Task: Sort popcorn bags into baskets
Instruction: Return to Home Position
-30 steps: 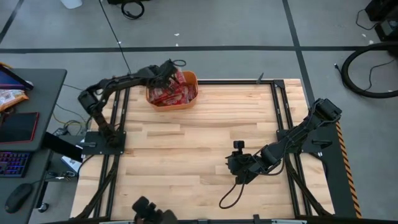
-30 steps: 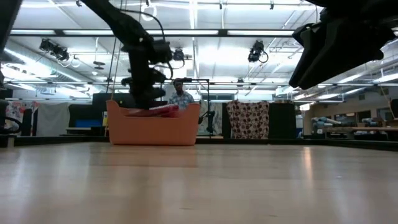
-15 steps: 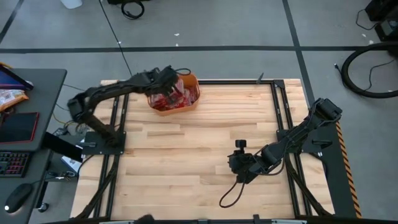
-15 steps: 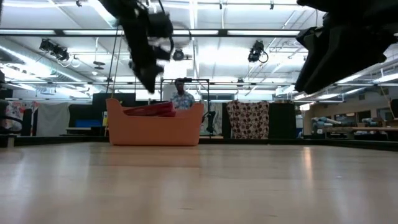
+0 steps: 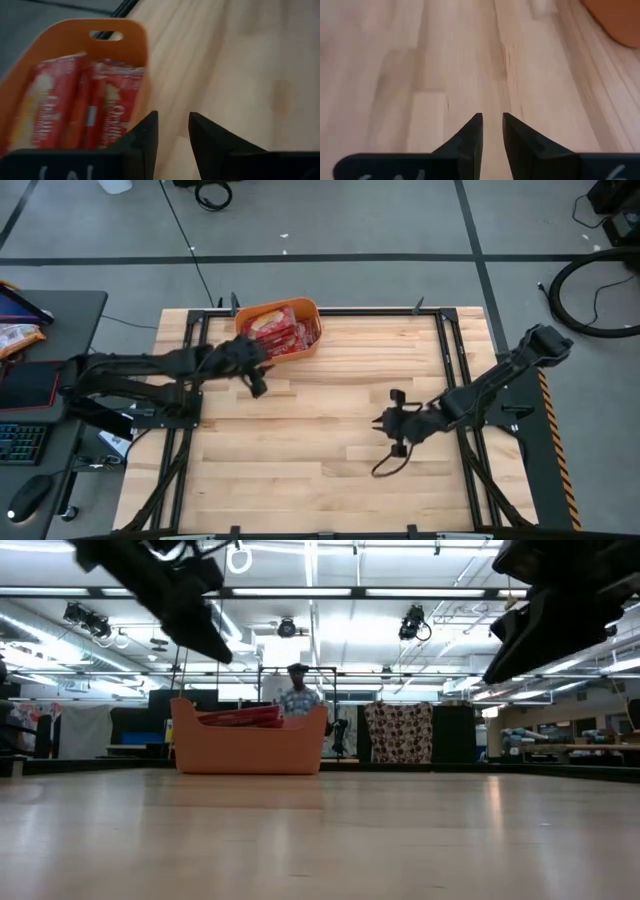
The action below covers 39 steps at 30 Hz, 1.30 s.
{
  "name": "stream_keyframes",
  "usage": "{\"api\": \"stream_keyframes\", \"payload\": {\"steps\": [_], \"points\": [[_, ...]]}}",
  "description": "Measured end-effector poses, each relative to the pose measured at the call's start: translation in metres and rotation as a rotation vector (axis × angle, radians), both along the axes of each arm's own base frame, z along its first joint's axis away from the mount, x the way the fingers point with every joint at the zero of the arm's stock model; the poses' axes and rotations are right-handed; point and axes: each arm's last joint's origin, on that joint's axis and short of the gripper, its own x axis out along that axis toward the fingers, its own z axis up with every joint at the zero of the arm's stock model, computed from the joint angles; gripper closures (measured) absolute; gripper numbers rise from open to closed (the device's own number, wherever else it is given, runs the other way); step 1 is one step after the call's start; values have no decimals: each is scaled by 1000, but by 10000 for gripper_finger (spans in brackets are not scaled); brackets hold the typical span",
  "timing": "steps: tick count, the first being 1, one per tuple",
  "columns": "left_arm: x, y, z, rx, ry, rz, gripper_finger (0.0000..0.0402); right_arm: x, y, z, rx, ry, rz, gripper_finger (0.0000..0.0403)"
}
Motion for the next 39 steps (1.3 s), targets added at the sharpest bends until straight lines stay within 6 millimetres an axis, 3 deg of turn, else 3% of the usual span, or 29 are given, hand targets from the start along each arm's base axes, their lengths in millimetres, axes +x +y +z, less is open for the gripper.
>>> {"api": "stream_keyframes", "payload": {"steps": [5, 15, 26, 39], "points": [[-20, -18, -14, -22, -135, -46, 288, -19, -20, 1, 93, -159, -5, 332], [-57, -29, -30, -33, -302, -50, 288, -59, -48, -5, 202, -336, -16, 347], [-86, -38, -48, -37, -487, -105, 288, -84, -63, -2, 269, -508, -5, 353], [-100, -47, -73, -43, -669, -190, 289, -105, -70, -10, 266, -697, 52, 353]]}}
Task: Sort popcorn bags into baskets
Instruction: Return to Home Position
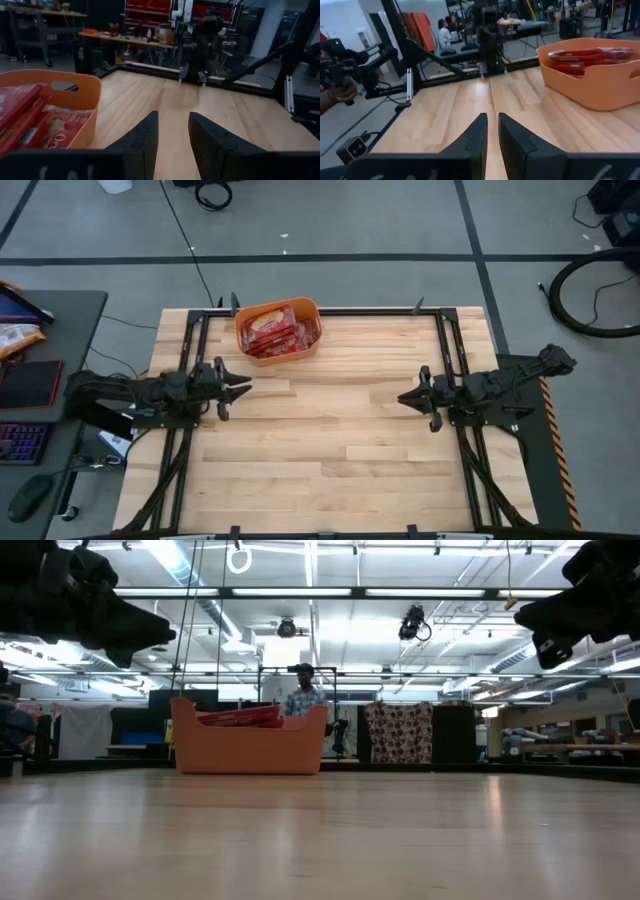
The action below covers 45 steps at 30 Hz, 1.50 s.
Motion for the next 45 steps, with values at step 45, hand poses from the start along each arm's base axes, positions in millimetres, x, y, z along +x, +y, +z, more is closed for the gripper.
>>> {"api": "stream_keyframes", "payload": {"steps": [45], "points": [[-1, -7, -14, -199, 1, -29, 363, -11, -13, 2, -160, -181, -233, 354]]}}
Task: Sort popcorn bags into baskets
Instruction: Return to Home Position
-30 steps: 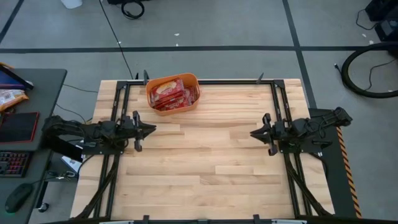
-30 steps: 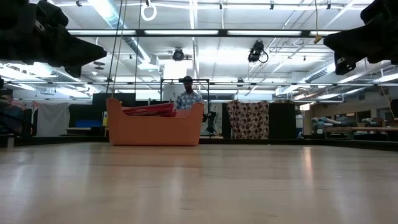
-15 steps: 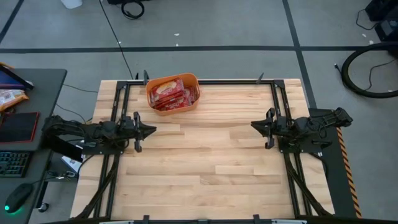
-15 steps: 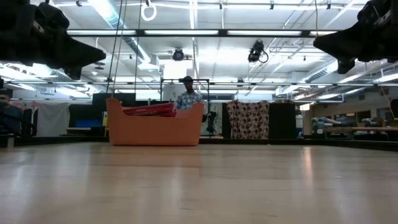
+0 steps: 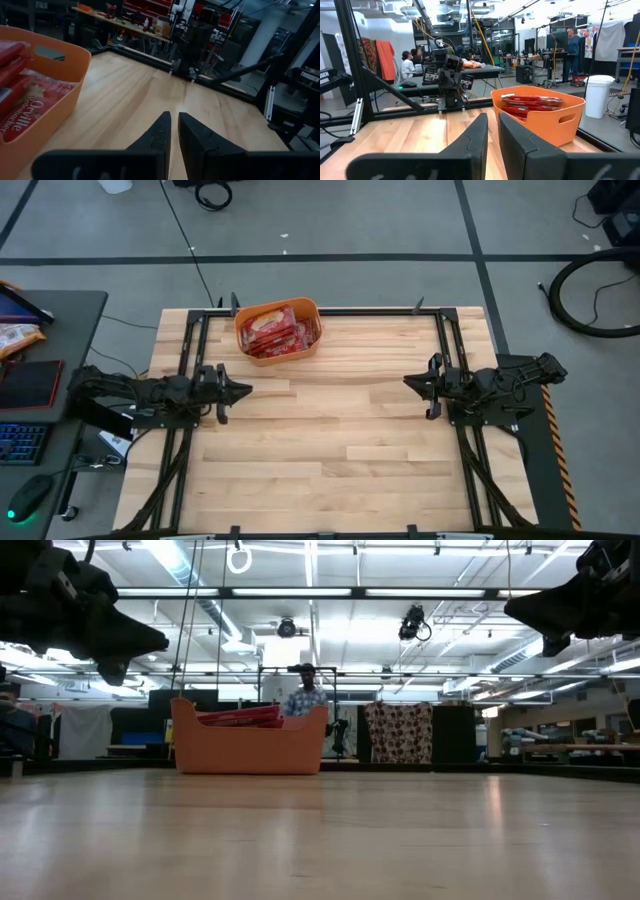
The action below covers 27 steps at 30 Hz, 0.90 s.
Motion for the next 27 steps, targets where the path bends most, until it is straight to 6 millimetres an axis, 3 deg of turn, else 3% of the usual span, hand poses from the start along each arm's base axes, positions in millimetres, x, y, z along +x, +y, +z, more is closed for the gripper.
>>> {"api": "stream_keyframes", "payload": {"steps": [27], "points": [[0, 0, 2, -4, -23, 2, 363, 0, 0, 0, 0, 0, 1, 353]]}}
